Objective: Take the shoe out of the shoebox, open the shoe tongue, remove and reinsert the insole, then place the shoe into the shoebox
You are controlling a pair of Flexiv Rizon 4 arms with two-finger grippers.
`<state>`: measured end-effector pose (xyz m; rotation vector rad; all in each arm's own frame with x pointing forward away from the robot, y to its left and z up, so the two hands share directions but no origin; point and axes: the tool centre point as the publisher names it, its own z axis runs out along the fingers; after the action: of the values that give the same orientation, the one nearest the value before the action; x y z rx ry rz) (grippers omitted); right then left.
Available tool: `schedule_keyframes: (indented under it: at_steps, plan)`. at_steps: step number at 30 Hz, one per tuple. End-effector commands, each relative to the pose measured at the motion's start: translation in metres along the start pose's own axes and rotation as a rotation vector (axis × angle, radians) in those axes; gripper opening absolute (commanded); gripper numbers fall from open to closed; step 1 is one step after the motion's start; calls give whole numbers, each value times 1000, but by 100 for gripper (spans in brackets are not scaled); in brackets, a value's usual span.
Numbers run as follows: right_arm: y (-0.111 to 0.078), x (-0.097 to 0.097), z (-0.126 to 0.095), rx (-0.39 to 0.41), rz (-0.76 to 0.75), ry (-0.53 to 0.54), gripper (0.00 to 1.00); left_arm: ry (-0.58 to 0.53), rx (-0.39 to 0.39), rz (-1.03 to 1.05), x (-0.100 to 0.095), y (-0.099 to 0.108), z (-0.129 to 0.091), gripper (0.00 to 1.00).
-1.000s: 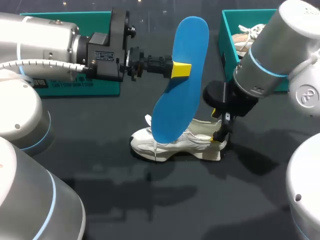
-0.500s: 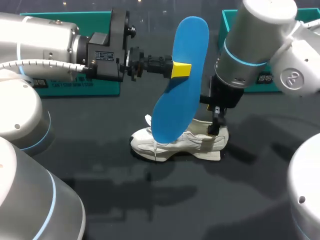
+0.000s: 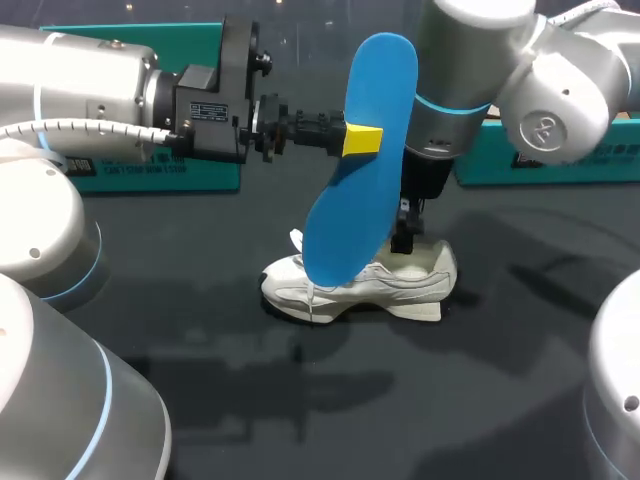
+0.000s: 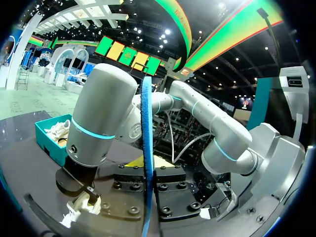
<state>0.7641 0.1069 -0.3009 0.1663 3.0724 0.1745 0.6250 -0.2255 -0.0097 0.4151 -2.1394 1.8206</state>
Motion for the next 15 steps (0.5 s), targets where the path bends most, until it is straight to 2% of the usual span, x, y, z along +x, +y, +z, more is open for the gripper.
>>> schedule_keyframes:
  at_steps: [1,7,15]
  plan:
    - [3,0,1,14,1,-1,100,0,2,1,0,1,0,0]
    - [13,-4,13,35,22,-3,100,0,2,1,0,1,0,0]
    - [13,-8,34,51,53,16,100,0,2,1,0,1,0,0]
